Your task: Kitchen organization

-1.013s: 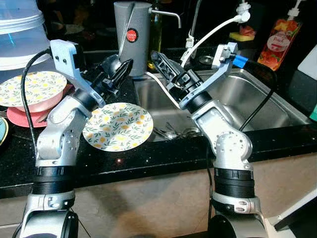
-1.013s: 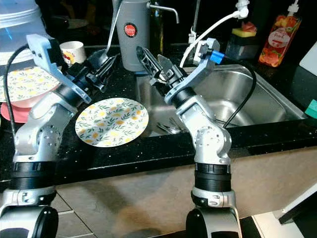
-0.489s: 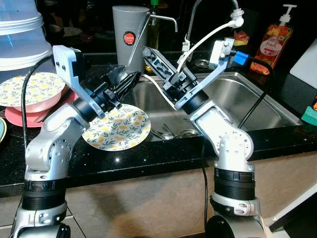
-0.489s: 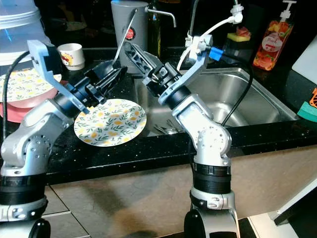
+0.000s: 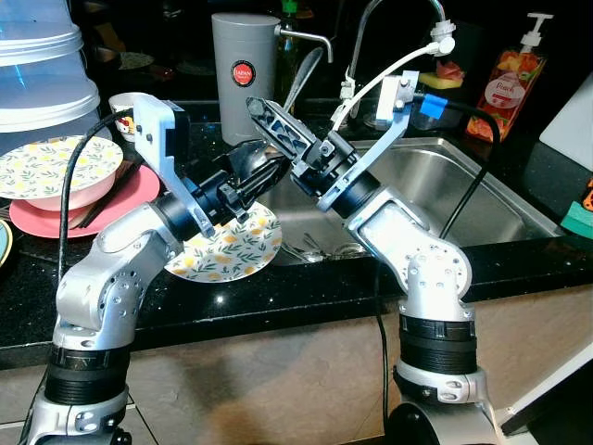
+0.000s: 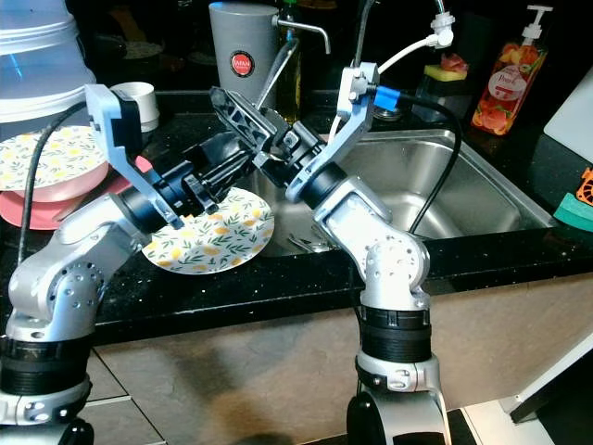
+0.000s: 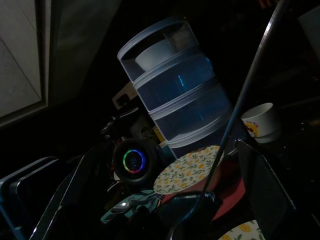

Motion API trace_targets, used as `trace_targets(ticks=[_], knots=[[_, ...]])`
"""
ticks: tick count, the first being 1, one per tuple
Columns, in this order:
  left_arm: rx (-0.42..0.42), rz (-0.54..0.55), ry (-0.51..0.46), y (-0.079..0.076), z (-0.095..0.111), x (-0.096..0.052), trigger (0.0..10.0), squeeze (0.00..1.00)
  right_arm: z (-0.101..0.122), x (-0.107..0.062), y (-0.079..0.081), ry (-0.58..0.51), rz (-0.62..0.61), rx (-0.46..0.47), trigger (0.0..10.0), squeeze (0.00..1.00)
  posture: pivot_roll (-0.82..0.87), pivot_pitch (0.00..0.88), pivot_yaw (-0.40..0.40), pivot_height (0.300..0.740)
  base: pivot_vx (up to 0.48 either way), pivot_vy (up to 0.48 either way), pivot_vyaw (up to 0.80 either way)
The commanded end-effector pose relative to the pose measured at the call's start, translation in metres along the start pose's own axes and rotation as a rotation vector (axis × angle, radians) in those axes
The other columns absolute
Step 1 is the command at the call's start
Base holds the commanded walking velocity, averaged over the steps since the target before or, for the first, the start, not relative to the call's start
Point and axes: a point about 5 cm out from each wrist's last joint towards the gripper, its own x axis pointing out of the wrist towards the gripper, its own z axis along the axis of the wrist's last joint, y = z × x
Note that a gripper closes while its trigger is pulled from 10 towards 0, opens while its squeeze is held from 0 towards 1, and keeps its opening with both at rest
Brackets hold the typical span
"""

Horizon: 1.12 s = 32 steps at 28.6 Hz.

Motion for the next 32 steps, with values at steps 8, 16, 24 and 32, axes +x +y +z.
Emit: trace_targets(ticks=[8,16,24,32], knots=[[0.030,-0.009,0.036,-0.002,-0.001,-0.004,0.0,0.00,0.001,0.002,-0.005,0.004,-0.033,0.027,0.0,0.00,-0.02,0.068,-0.038,0.740,0.000,0.000,0.00],[0.052,0.003,0.049,0.000,-0.001,-0.004,0.0,0.00,0.001,0.002,-0.005,0.004,-0.020,-0.001,0.0,0.00,-0.02,0.076,-0.041,0.740,0.000,0.000,0.00],[0.091,-0.002,0.086,0.002,-0.004,-0.003,0.6,1.00,0.001,0.001,-0.005,-0.010,-0.020,0.001,0.0,0.00,-0.02,0.083,-0.039,0.740,0.000,0.000,0.00],[0.121,0.050,0.093,0.009,-0.003,-0.004,10.0,1.00,0.006,0.000,-0.007,-0.035,-0.030,0.005,0.0,0.00,-0.01,0.082,-0.039,0.740,0.000,0.000,0.00]])
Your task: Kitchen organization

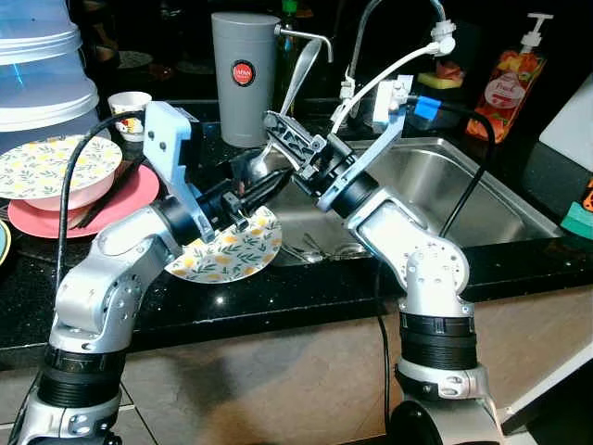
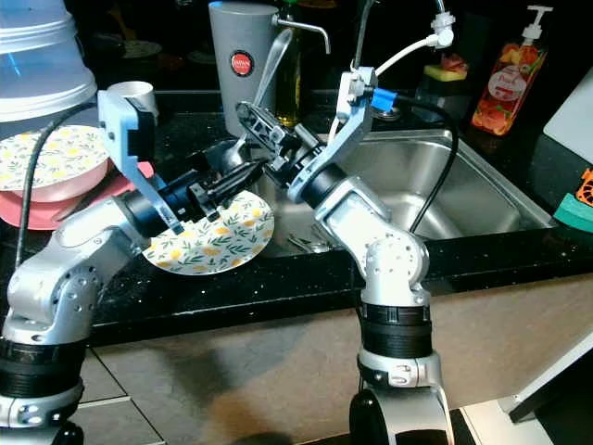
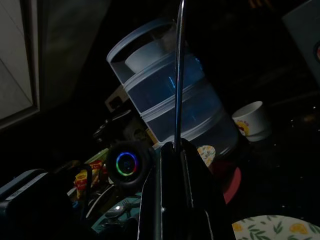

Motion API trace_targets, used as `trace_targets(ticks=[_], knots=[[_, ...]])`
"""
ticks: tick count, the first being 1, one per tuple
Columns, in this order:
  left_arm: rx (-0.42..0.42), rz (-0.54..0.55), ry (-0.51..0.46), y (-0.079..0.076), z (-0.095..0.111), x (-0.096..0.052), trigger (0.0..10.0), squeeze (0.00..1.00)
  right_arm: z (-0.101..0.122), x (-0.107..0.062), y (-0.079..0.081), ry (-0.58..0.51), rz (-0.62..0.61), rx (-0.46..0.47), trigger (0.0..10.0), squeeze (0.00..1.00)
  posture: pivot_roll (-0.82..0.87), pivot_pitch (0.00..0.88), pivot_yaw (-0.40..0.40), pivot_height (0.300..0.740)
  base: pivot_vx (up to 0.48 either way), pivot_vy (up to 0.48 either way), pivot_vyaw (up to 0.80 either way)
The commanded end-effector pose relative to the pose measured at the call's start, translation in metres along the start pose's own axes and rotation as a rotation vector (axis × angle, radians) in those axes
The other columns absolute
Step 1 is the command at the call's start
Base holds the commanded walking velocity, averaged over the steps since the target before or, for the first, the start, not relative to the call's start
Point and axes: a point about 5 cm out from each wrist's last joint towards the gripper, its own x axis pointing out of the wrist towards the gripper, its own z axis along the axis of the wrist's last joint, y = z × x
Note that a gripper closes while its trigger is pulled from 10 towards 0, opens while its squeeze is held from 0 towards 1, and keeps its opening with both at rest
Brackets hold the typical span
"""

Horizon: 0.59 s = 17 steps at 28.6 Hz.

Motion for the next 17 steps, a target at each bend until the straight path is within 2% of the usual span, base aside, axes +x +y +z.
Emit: trace_targets(ticks=[1,3,5,8,9,10,11,12,13,14,15,17], knots=[[0.039,0.049,0.020,0.009,0.001,-0.001,10.0,1.00,0.007,0.000,-0.001,-0.030,0.001,-0.013,0.0,0.00,-0.01,0.082,-0.040,0.740,0.000,0.000,0.00],[0.065,0.117,0.034,0.018,0.002,-0.003,10.0,1.00,0.013,0.000,-0.004,-0.040,-0.010,-0.031,0.0,0.00,-0.01,0.083,-0.042,0.740,0.000,0.000,0.00],[0.073,0.131,0.037,0.020,0.002,-0.003,10.0,1.00,0.015,0.000,-0.006,-0.043,-0.013,-0.035,0.0,0.00,-0.01,0.083,-0.042,0.740,0.000,0.000,0.00],[0.137,0.413,0.041,0.054,0.007,-0.015,10.0,1.00,0.032,-0.004,-0.017,-0.052,-0.048,-0.132,0.0,0.00,-0.02,0.087,-0.046,0.740,0.000,0.000,0.00],[0.151,0.483,0.040,0.063,0.009,-0.020,10.0,0.44,0.037,-0.005,-0.021,-0.042,-0.065,-0.191,0.0,0.00,-0.02,0.087,-0.046,0.740,0.000,0.000,0.00],[0.159,0.514,0.040,0.067,0.011,-0.022,10.0,0.44,0.039,-0.006,-0.023,-0.032,-0.076,-0.229,0.0,0.00,-0.02,0.087,-0.046,0.740,0.000,0.000,0.00],[0.159,0.514,0.040,0.067,0.011,-0.022,10.0,0.44,0.039,-0.006,-0.023,-0.032,-0.076,-0.229,0.0,0.00,-0.02,0.087,-0.046,0.740,0.000,0.000,0.00],[0.165,0.542,0.032,0.071,0.013,-0.025,10.0,0.00,0.041,-0.007,-0.027,-0.023,-0.090,-0.266,0.0,0.00,-0.02,0.087,-0.046,0.740,0.000,0.000,0.00],[0.165,0.542,0.032,0.071,0.013,-0.025,10.0,0.00,0.041,-0.007,-0.027,-0.023,-0.090,-0.266,0.0,0.00,-0.02,0.087,-0.046,0.740,0.000,0.000,0.00],[0.160,0.567,0.021,0.076,0.017,-0.029,10.0,0.00,0.049,-0.010,-0.036,-0.025,-0.147,-0.341,0.0,0.00,-0.02,0.090,-0.049,0.740,0.000,0.000,0.00],[0.160,0.567,0.021,0.076,0.017,-0.029,10.0,0.00,0.049,-0.010,-0.036,-0.025,-0.147,-0.341,0.0,0.00,-0.02,0.090,-0.049,0.740,0.000,0.000,0.00],[0.132,0.554,-0.006,0.075,0.021,-0.028,10.0,0.00,0.052,-0.012,-0.049,0.016,-0.221,-0.486,0.0,0.00,-0.02,0.091,-0.051,0.740,0.000,0.000,0.00]])
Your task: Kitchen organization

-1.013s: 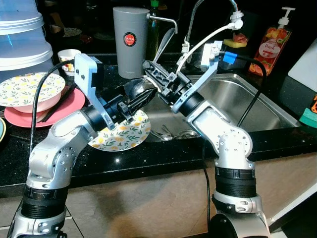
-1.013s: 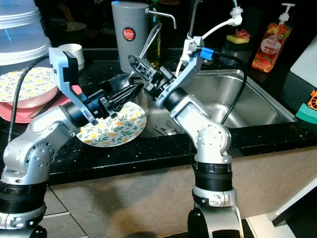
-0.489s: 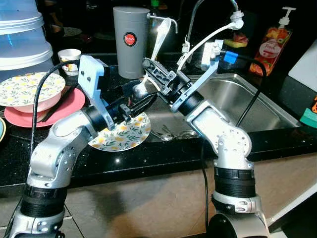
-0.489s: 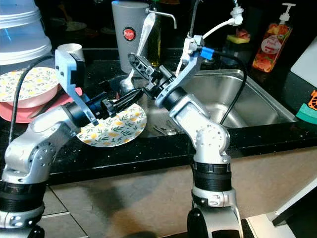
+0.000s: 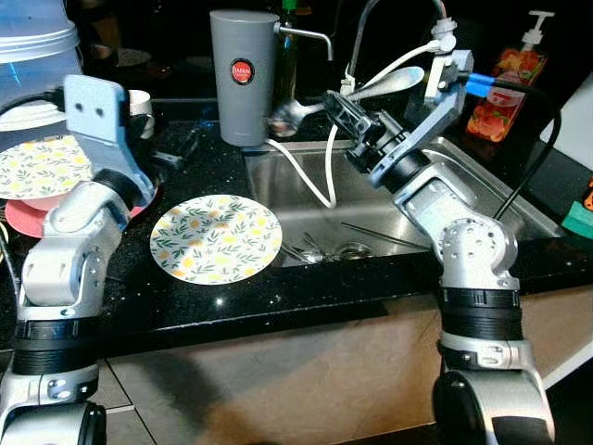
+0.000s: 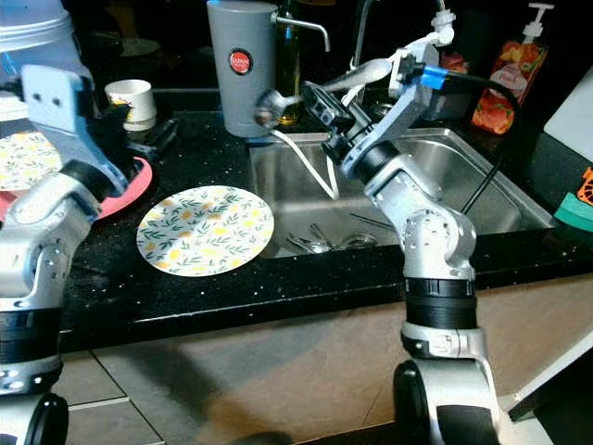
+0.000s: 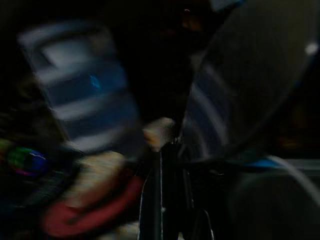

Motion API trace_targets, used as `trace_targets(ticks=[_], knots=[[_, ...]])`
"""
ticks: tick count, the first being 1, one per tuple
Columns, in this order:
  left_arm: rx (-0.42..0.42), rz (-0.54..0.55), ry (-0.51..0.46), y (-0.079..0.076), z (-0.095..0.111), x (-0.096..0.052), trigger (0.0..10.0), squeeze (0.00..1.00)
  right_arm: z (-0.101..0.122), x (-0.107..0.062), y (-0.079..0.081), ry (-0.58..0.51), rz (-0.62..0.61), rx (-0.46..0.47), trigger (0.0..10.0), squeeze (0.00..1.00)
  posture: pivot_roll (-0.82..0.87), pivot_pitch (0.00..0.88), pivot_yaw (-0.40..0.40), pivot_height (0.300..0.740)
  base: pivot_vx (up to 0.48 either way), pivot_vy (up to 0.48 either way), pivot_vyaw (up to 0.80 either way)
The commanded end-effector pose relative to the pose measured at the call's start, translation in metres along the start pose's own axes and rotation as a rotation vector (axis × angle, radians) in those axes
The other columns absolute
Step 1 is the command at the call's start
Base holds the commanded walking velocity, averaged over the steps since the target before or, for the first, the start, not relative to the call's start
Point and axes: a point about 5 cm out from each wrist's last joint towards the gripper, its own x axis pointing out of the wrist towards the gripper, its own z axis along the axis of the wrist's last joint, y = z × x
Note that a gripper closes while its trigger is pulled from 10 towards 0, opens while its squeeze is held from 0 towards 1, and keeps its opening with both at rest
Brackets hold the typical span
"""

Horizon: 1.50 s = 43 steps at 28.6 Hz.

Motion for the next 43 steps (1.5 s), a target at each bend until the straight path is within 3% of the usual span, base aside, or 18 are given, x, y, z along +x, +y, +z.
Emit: trace_targets(ticks=[1,2,7,10,11,14,17,18,19,20,23,26,27,29,30,31,36,43], knots=[[-0.023,-0.036,-0.024,-0.004,0.007,0.002,10.0,0.00,0.000,0.003,-0.006,0.012,-0.024,-0.107,0.0,0.00,-0.02,0.095,-0.054,0.740,0.000,0.000,0.00],[-0.023,-0.036,-0.024,-0.004,0.007,0.002,10.0,0.00,0.000,0.003,-0.006,0.012,-0.024,-0.107,0.0,0.00,-0.02,0.095,-0.054,0.740,0.000,0.000,0.00],[-0.036,-0.235,-0.001,-0.033,0.001,0.000,10.0,0.00,-0.021,0.001,-0.025,0.085,-0.097,-0.269,0.0,0.00,-0.02,0.096,-0.062,0.740,0.000,0.000,0.00],[0.008,-0.345,0.089,-0.046,-0.010,-0.006,10.0,0.00,-0.035,-0.002,-0.030,0.161,-0.095,-0.388,0.0,0.00,-0.02,0.099,-0.069,0.740,0.000,0.000,0.00],[0.008,-0.345,0.089,-0.046,-0.010,-0.006,10.0,0.00,-0.035,-0.002,-0.030,0.161,-0.095,-0.388,0.0,0.00,-0.02,0.099,-0.069,0.740,0.000,0.000,0.00],[0.018,-0.475,0.235,-0.061,-0.030,-0.015,10.0,0.00,-0.061,-0.009,-0.038,0.311,-0.076,-0.584,0.0,0.00,-0.02,0.100,-0.071,0.740,0.000,0.000,0.00],[0.017,-0.539,0.270,-0.069,-0.035,-0.020,10.0,0.00,-0.070,-0.011,-0.041,0.359,-0.070,-0.623,0.0,0.00,-0.02,0.100,-0.070,0.740,0.000,0.000,0.00],[0.025,-0.610,0.316,-0.078,-0.041,-0.025,10.0,0.00,-0.080,-0.014,-0.044,0.408,-0.064,-0.649,1.1,0.00,-0.02,0.096,-0.071,0.740,0.000,0.000,0.00],[0.018,-0.655,0.351,-0.084,-0.046,-0.030,10.0,0.00,-0.088,-0.015,-0.047,0.452,-0.054,-0.668,3.8,0.00,-0.02,0.095,-0.074,0.740,0.000,0.000,0.00],[0.013,-0.679,0.374,-0.087,-0.049,-0.032,10.0,0.00,-0.092,-0.016,-0.048,0.477,-0.046,-0.683,4.4,0.00,-0.02,0.095,-0.074,0.740,0.000,0.000,0.00],[0.003,-0.709,0.354,-0.096,-0.047,-0.029,10.0,0.00,-0.103,-0.019,-0.053,0.547,-0.031,-0.731,4.3,0.00,-0.02,0.095,-0.078,0.740,0.000,0.000,0.00],[-0.010,-0.710,0.332,-0.100,-0.044,-0.024,10.0,0.00,-0.107,-0.020,-0.056,0.575,-0.031,-0.745,4.7,0.00,-0.02,0.098,-0.077,0.740,0.000,0.000,0.00],[-0.007,-0.713,0.326,-0.101,-0.042,-0.023,10.0,0.00,-0.107,-0.020,-0.057,0.585,-0.031,-0.755,5.5,0.00,-0.02,0.101,-0.073,0.740,0.000,0.000,0.00],[-0.004,-0.717,0.324,-0.102,-0.041,-0.022,10.0,0.00,-0.108,-0.020,-0.058,0.591,-0.030,-0.764,5.5,0.00,-0.02,0.101,-0.073,0.740,0.000,0.000,0.00],[-0.003,-0.750,0.322,-0.107,-0.040,-0.020,10.0,0.00,-0.106,-0.019,-0.062,0.607,-0.044,-0.775,9.6,0.00,-0.02,0.101,-0.069,0.740,0.000,0.000,0.00],[-0.001,-0.765,0.320,-0.109,-0.039,-0.020,10.0,0.00,-0.105,-0.018,-0.063,0.614,-0.051,-0.770,10.0,0.00,-0.02,0.102,-0.069,0.740,0.000,0.000,0.00],[0.019,-0.828,0.334,-0.113,-0.038,-0.019,10.0,0.00,-0.103,-0.018,-0.068,0.654,-0.061,-0.786,10.0,0.00,-0.03,0.100,-0.069,0.740,0.000,0.000,0.00],[0.030,-0.826,0.350,-0.112,-0.040,-0.021,10.0,0.00,-0.105,-0.018,-0.069,0.657,-0.063,-0.764,10.0,0.00,-0.02,0.095,-0.070,0.740,0.000,0.000,0.00]])
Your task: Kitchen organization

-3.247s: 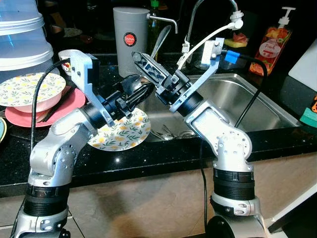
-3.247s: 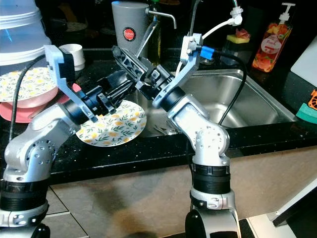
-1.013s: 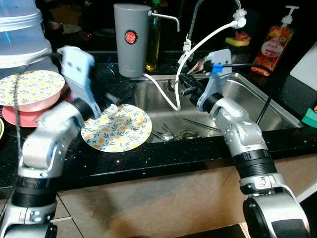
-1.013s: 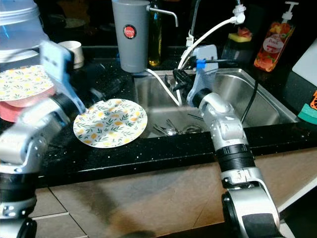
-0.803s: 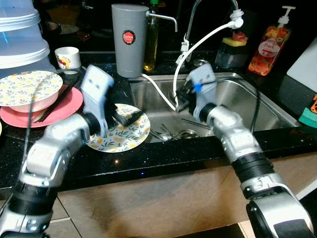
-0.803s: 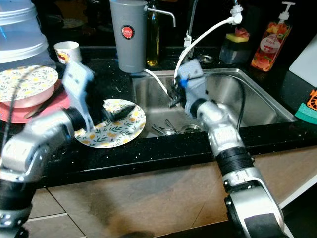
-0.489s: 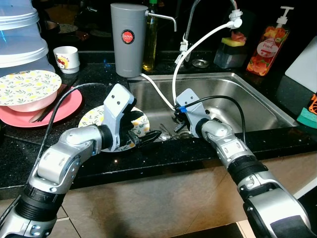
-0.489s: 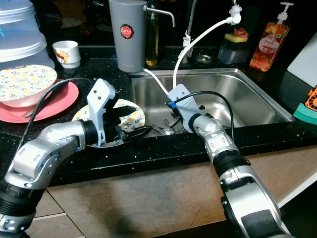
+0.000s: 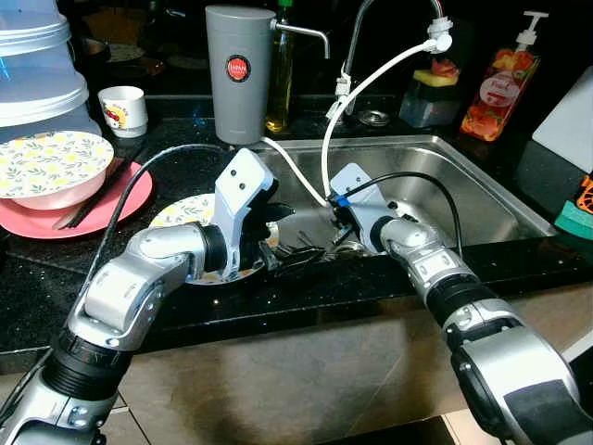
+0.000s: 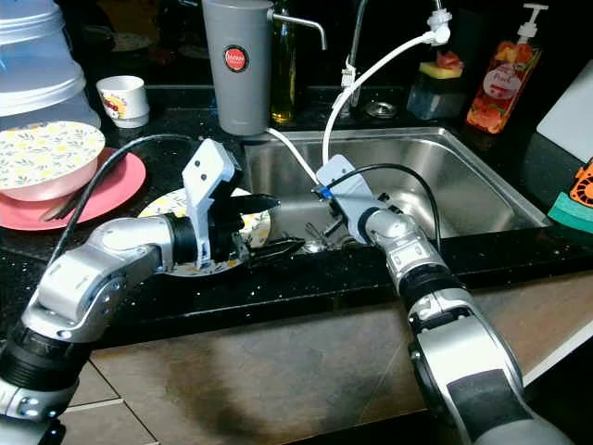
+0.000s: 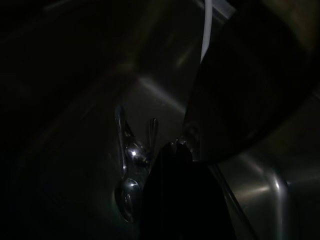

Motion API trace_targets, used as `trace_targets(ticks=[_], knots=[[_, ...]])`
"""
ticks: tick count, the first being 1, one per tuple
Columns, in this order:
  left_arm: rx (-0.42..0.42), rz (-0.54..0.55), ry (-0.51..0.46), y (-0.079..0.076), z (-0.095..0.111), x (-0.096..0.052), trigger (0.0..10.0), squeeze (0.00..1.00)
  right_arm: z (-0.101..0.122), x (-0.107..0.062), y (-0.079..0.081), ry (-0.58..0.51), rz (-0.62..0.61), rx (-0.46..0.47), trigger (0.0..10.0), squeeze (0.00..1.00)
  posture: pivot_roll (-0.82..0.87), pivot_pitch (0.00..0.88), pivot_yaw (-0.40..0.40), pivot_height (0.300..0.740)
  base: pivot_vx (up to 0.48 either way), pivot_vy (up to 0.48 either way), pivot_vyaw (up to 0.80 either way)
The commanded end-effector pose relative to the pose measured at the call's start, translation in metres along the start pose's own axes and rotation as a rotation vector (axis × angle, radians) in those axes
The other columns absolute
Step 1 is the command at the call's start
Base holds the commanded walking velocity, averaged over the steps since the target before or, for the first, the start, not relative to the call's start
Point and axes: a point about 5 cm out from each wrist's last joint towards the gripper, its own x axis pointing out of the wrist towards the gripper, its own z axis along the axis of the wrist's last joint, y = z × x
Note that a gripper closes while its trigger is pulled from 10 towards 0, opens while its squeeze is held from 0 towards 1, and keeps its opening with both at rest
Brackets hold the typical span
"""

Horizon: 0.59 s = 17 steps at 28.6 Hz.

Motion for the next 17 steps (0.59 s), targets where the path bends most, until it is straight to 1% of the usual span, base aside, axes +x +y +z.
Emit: trace_targets(ticks=[1,7,8,9,11,12,13,14,15,17], knots=[[0.006,-0.006,0.045,0.000,-0.006,-0.001,10.0,0.00,0.002,0.001,0.001,-0.006,0.016,-0.011,10.0,0.00,-0.02,0.090,-0.071,0.740,0.000,0.000,0.00],[0.012,0.001,0.049,0.002,-0.006,-0.001,10.0,0.00,0.001,0.003,0.005,-0.002,0.043,-0.011,10.0,0.00,-0.02,0.093,-0.071,0.740,0.000,0.000,0.00],[0.015,0.006,0.049,0.002,-0.006,-0.001,10.0,0.00,0.001,0.003,0.005,-0.002,0.044,-0.011,10.0,0.44,-0.02,0.093,-0.071,0.740,0.000,0.000,0.00],[0.017,0.009,0.048,0.003,-0.006,-0.001,10.0,0.00,0.001,0.003,0.005,-0.002,0.044,-0.011,10.0,1.00,-0.02,0.093,-0.071,0.740,0.000,0.000,0.00],[0.012,0.021,0.050,0.004,-0.006,-0.001,10.0,0.00,0.001,0.003,0.005,-0.004,0.046,-0.007,10.0,1.00,-0.02,0.091,-0.070,0.740,0.000,0.000,0.00],[0.016,0.043,0.045,0.006,-0.004,-0.002,10.0,0.00,0.004,0.003,0.004,-0.020,0.025,-0.023,10.0,1.00,-0.02,0.091,-0.070,0.740,0.000,0.000,0.00],[0.014,0.072,0.038,0.010,-0.002,-0.002,10.0,0.00,0.007,0.003,0.002,-0.037,0.008,-0.029,10.0,0.80,-0.02,0.091,-0.070,0.740,0.000,0.000,0.00],[0.013,0.092,0.032,0.012,0.000,-0.002,10.0,0.00,0.009,0.003,0.001,-0.050,-0.003,-0.033,10.0,0.80,-0.02,0.093,-0.071,0.740,0.000,0.000,0.00],[0.008,0.136,0.014,0.017,0.004,-0.003,10.0,0.00,0.014,0.003,-0.002,-0.078,-0.035,-0.029,10.0,0.00,-0.02,0.094,-0.071,0.740,0.000,0.000,0.00],[-0.004,0.196,-0.005,0.024,0.008,-0.004,10.0,0.00,0.020,0.002,-0.007,-0.115,-0.067,-0.009,10.0,0.00,-0.02,0.096,-0.069,0.740,0.000,0.000,0.00]])
